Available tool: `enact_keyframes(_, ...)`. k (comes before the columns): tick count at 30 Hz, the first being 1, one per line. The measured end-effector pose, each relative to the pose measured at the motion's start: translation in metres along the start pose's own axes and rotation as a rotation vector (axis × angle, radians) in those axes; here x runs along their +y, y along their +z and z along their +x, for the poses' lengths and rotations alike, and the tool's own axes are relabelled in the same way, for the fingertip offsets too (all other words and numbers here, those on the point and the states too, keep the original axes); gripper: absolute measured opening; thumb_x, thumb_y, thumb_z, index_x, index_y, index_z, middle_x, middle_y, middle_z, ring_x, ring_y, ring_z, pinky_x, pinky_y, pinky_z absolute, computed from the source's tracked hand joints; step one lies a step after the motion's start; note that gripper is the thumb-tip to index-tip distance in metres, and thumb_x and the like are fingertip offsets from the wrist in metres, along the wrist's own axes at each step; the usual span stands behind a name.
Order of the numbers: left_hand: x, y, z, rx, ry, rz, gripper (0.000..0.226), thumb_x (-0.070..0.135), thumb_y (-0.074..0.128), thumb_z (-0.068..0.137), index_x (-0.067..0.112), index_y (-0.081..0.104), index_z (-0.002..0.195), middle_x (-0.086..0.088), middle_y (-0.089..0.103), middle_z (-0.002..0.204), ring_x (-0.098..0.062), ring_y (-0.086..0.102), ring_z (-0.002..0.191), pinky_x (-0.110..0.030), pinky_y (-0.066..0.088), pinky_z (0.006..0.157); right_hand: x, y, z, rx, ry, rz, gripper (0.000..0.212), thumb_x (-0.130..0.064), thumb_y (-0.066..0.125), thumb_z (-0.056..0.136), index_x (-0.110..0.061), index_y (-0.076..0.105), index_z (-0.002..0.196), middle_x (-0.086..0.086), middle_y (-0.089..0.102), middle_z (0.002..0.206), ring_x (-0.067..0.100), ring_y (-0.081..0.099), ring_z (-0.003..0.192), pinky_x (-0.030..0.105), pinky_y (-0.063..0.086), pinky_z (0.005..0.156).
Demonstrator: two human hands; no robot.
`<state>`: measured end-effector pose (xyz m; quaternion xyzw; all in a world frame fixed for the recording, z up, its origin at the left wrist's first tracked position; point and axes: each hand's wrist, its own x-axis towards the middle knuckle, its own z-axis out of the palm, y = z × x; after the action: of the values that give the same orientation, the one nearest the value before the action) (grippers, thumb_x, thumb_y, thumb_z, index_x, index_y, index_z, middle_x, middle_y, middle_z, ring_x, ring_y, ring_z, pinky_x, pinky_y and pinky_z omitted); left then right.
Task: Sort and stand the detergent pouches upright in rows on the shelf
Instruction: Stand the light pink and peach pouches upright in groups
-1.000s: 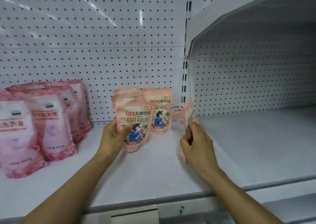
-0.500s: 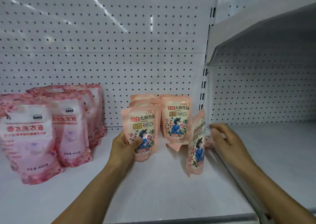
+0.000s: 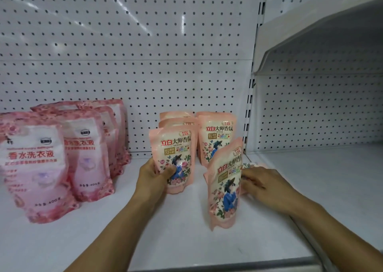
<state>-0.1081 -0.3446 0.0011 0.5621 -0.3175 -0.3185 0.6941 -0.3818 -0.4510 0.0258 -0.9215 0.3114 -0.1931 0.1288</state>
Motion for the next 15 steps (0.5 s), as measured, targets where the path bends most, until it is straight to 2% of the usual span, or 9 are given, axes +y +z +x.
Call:
enact_keyframes(1, 0.001, 0.000, -0.001, -0.001, -0.003, 0.001, 0.024, 0.006, 0.069, 0.087, 0.019, 0.068, 0.108, -0.006, 0.076, 0.105, -0.032, 0.073, 0.096, -0.059, 0.055, 0.088, -0.002, 0.001, 0.000, -0.059, -0.033, -0.155, 0.024, -0.047, 0.041, 0.091, -0.055, 0.055, 0.110, -0.021, 0.059, 0.096, 0.006, 0.054, 0.092, 0.029, 0.043, 0.073)
enact_keyframes(3, 0.003, 0.000, -0.004, -0.007, -0.003, -0.003, 0.024, 0.005, 0.069, 0.087, 0.018, 0.068, 0.108, -0.006, 0.077, 0.105, -0.032, 0.073, 0.097, -0.058, 0.055, 0.089, -0.007, -0.002, -0.004, -0.064, 0.006, -0.360, 0.027, -0.053, 0.041, 0.089, -0.038, 0.059, 0.104, -0.016, 0.058, 0.090, 0.011, 0.050, 0.090, 0.029, 0.034, 0.068)
enact_keyframes(5, 0.003, 0.000, -0.005, -0.006, -0.004, 0.004, 0.025, 0.004, 0.070, 0.087, 0.017, 0.068, 0.108, -0.006, 0.076, 0.106, -0.031, 0.073, 0.097, -0.057, 0.055, 0.089, -0.007, -0.010, -0.007, -0.038, 0.196, -0.518, 0.028, -0.047, 0.041, 0.089, -0.028, 0.061, 0.095, -0.011, 0.054, 0.085, 0.014, 0.049, 0.085, 0.028, 0.033, 0.067)
enact_keyframes(8, 0.005, 0.000, -0.008, -0.004, -0.012, 0.031, 0.026, 0.006, 0.072, 0.085, 0.019, 0.068, 0.107, -0.005, 0.076, 0.107, -0.030, 0.073, 0.099, -0.057, 0.054, 0.090, -0.006, -0.024, -0.014, -0.165, 0.392, -0.703, 0.019, -0.044, 0.046, 0.092, -0.029, 0.057, 0.098, -0.006, 0.050, 0.088, 0.016, 0.048, 0.085, 0.028, 0.035, 0.069)
enact_keyframes(9, 0.006, -0.001, -0.009, -0.016, -0.012, 0.059, 0.028, 0.004, 0.073, 0.084, 0.019, 0.068, 0.108, -0.004, 0.076, 0.108, -0.029, 0.073, 0.099, -0.056, 0.055, 0.091, -0.004, -0.027, -0.015, -0.167, 0.389, -0.609, 0.020, -0.046, 0.052, 0.090, -0.032, 0.056, 0.104, -0.006, 0.053, 0.096, 0.015, 0.050, 0.089, 0.027, 0.037, 0.072)
enact_keyframes(10, 0.008, -0.001, -0.010, -0.029, -0.008, 0.103, 0.032, 0.001, 0.075, 0.082, 0.019, 0.067, 0.108, -0.004, 0.076, 0.108, -0.028, 0.073, 0.099, -0.053, 0.056, 0.091, -0.002, -0.029, -0.015, -0.151, 0.370, -0.408, 0.031, -0.046, 0.060, 0.086, -0.036, 0.054, 0.115, -0.009, 0.056, 0.106, 0.012, 0.053, 0.096, 0.027, 0.040, 0.075)
enact_keyframes(11, 0.009, -0.002, -0.012, -0.047, -0.004, 0.154, 0.036, -0.002, 0.076, 0.080, 0.019, 0.065, 0.107, -0.003, 0.075, 0.108, -0.025, 0.073, 0.098, -0.048, 0.057, 0.090, -0.003, -0.029, -0.014, -0.156, 0.343, -0.104, 0.050, -0.045, 0.069, 0.080, -0.039, 0.049, 0.126, -0.013, 0.055, 0.117, 0.008, 0.053, 0.103, 0.025, 0.042, 0.080)
enact_keyframes(13, 0.011, -0.002, -0.016, -0.070, -0.009, 0.234, 0.043, -0.007, 0.076, 0.077, 0.019, 0.062, 0.109, 0.001, 0.073, 0.108, -0.019, 0.071, 0.098, -0.036, 0.057, 0.084, -0.018, -0.024, -0.011, -0.245, 0.274, 0.497, 0.074, -0.038, 0.084, 0.066, -0.043, 0.045, 0.130, -0.015, 0.058, 0.123, 0.003, 0.057, 0.103, 0.025, 0.047, 0.085)
enact_keyframes(15, 0.012, -0.003, -0.018, -0.071, -0.018, 0.273, 0.045, -0.006, 0.076, 0.078, 0.020, 0.061, 0.112, 0.002, 0.072, 0.108, -0.015, 0.069, 0.097, -0.026, 0.055, 0.077, -0.030, -0.011, -0.005, -0.301, 0.206, 0.758, 0.069, -0.019, 0.087, 0.067, -0.033, 0.052, 0.126, -0.007, 0.068, 0.117, 0.008, 0.066, 0.100, 0.029, 0.054, 0.087)
